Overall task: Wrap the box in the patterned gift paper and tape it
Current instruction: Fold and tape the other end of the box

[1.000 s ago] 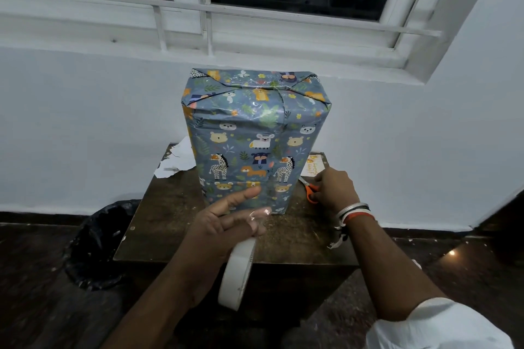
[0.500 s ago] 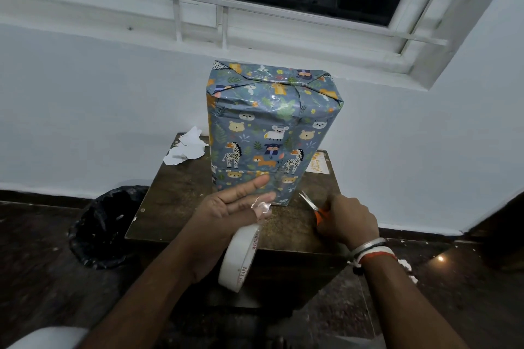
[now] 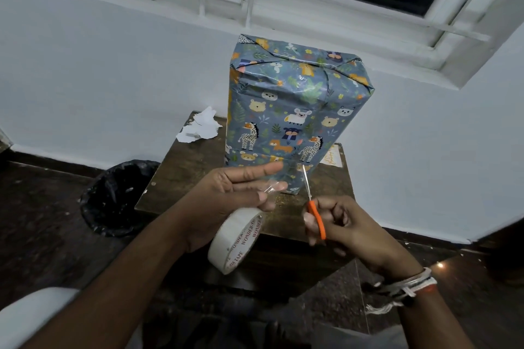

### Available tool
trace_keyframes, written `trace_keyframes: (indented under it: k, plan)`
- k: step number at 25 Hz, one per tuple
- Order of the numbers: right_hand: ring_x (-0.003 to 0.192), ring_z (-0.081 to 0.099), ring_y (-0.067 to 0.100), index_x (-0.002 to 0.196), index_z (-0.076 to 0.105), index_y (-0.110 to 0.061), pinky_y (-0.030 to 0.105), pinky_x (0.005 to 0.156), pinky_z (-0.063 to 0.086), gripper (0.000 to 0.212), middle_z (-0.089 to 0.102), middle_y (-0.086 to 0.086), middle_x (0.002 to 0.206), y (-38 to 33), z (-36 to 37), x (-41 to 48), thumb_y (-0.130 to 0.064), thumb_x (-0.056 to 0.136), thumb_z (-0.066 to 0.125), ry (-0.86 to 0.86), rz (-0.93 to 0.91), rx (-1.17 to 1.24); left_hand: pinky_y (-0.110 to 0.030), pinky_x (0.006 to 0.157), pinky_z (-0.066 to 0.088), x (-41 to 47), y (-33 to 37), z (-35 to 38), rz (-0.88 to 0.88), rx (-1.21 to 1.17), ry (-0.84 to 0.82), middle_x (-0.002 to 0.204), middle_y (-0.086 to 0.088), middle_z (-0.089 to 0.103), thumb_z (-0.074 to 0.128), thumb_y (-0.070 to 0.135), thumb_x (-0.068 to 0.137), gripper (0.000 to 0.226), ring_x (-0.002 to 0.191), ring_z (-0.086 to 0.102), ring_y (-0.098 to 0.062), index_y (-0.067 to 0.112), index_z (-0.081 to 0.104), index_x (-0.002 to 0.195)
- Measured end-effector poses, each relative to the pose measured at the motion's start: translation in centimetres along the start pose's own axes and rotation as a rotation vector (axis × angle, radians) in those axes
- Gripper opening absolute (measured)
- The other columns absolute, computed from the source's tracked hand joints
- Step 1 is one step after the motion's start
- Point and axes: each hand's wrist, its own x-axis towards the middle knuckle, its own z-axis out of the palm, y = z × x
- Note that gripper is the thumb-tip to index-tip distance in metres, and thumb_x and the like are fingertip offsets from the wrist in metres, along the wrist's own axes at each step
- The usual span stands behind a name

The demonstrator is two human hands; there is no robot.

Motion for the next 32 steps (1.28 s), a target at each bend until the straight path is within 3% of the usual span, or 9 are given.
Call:
trace_keyframes:
  k: [5, 12, 17, 23, 27, 32]
  plan:
    - [0.040, 0.034, 0.013, 0.097, 0.074, -0.007, 0.030, 0.043, 0.021, 0.037, 0.072, 0.011, 0.073, -0.02, -0.61, -0.33, -0.043, 0.095, 0.064, -0.373, 0.012, 0.057, -0.018, 0.073, 0.056, 0.33, -0.16, 0.24, -0.042, 0.041, -0.002, 0.121, -0.006, 0.075, 0.057, -0.010, 0.088, 0.041, 0.086, 0.074, -0.011, 0.011, 0.070, 0.121]
    - [0.049, 0.039, 0.033, 0.097, 0.075, -0.011, 0.049, 0.046, 0.031, 0.033, 0.072, 0.005, 0.070, -0.55, -0.55, 0.05, -0.041, 0.097, 0.062, -0.390, 0.004, -0.063, -0.019, 0.075, 0.057, 0.77, -0.71, 0.26, -0.089, 0.076, -0.019, 0.121, -0.006, 0.075, 0.066, 0.003, 0.078, 0.044, 0.086, 0.074, -0.011, 0.012, 0.071, 0.121]
    - [0.049, 0.045, 0.013, 0.098, 0.076, -0.013, 0.034, 0.047, 0.029, 0.028, 0.072, 0.001, 0.068, -0.63, -0.78, 0.10, -0.036, 0.097, 0.062, -0.384, 0.024, -0.083, -0.019, 0.076, 0.057, 0.82, -0.93, 0.22, -0.110, 0.101, -0.011, 0.122, -0.005, 0.075, 0.067, 0.006, 0.078, 0.045, 0.089, 0.075, -0.012, 0.013, 0.071, 0.122]
    - [0.051, 0.044, 0.023, 0.098, 0.077, -0.011, 0.031, 0.047, 0.028, 0.031, 0.072, 0.001, 0.066, -0.49, -0.70, 0.08, -0.039, 0.096, 0.064, -0.379, 0.046, -0.104, -0.017, 0.074, 0.056, 0.87, -0.94, 0.60, -0.150, 0.109, -0.022, 0.121, -0.006, 0.075, 0.058, -0.011, 0.092, 0.040, 0.089, 0.074, -0.010, 0.010, 0.069, 0.124]
    - [0.046, 0.045, 0.008, 0.098, 0.077, -0.010, 0.025, 0.043, 0.029, 0.025, 0.071, 0.000, 0.065, -0.52, -0.68, 0.26, -0.031, 0.098, 0.064, -0.372, 0.047, -0.103, -0.016, 0.074, 0.056, 0.84, -0.77, 0.69, -0.159, 0.123, -0.025, 0.121, -0.005, 0.075, 0.056, -0.013, 0.094, 0.041, 0.090, 0.075, -0.008, 0.011, 0.069, 0.124]
    - [0.046, 0.045, 0.009, 0.101, 0.077, -0.010, 0.027, 0.045, 0.030, 0.023, 0.072, 0.002, 0.066, -0.34, -0.82, 0.27, -0.029, 0.099, 0.065, -0.370, 0.050, -0.119, -0.015, 0.073, 0.055, 0.85, -0.69, 0.71, -0.151, 0.128, -0.019, 0.121, -0.004, 0.075, 0.056, -0.013, 0.093, 0.041, 0.087, 0.074, -0.008, 0.012, 0.070, 0.122]
